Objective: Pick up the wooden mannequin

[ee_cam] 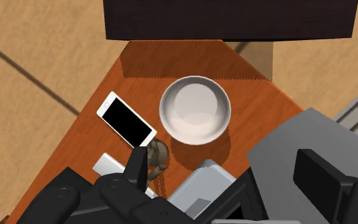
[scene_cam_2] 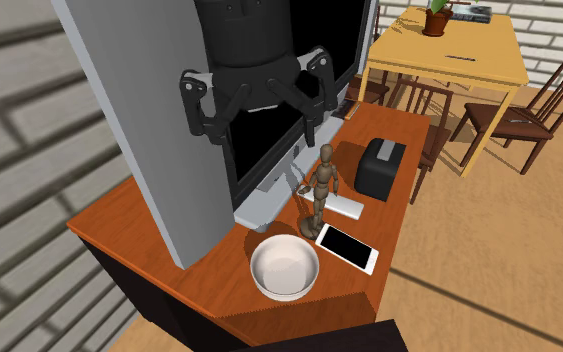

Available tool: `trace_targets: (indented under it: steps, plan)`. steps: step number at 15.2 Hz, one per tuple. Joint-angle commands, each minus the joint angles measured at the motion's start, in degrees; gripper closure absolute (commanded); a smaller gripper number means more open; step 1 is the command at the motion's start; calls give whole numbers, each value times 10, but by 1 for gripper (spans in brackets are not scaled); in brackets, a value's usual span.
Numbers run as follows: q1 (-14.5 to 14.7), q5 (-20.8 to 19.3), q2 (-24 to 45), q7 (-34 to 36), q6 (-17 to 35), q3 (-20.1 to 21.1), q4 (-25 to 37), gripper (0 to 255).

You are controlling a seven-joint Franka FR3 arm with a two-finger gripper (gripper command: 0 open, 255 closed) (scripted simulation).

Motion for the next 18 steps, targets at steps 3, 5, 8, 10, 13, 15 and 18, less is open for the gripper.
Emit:
trace_targets:
  steps: [3, 5, 8, 10, 13, 15, 18]
  plan:
    - [-11, 0, 32, 18, 39, -5, -6, 0]
    - [-21, -1, 65, 35, 78, -10, -9, 0]
    - [-36, -1, 119, 61, 134, -18, -7, 0]
    - [-45, -1, 157, 77, 169, -23, -3, 0]
    - [-59, 1, 216, 100, 220, -32, 9, 0]
    - [-67, 3, 256, 114, 251, -39, 20, 0]
    - [-78, 8, 316, 133, 294, -49, 41, 0]
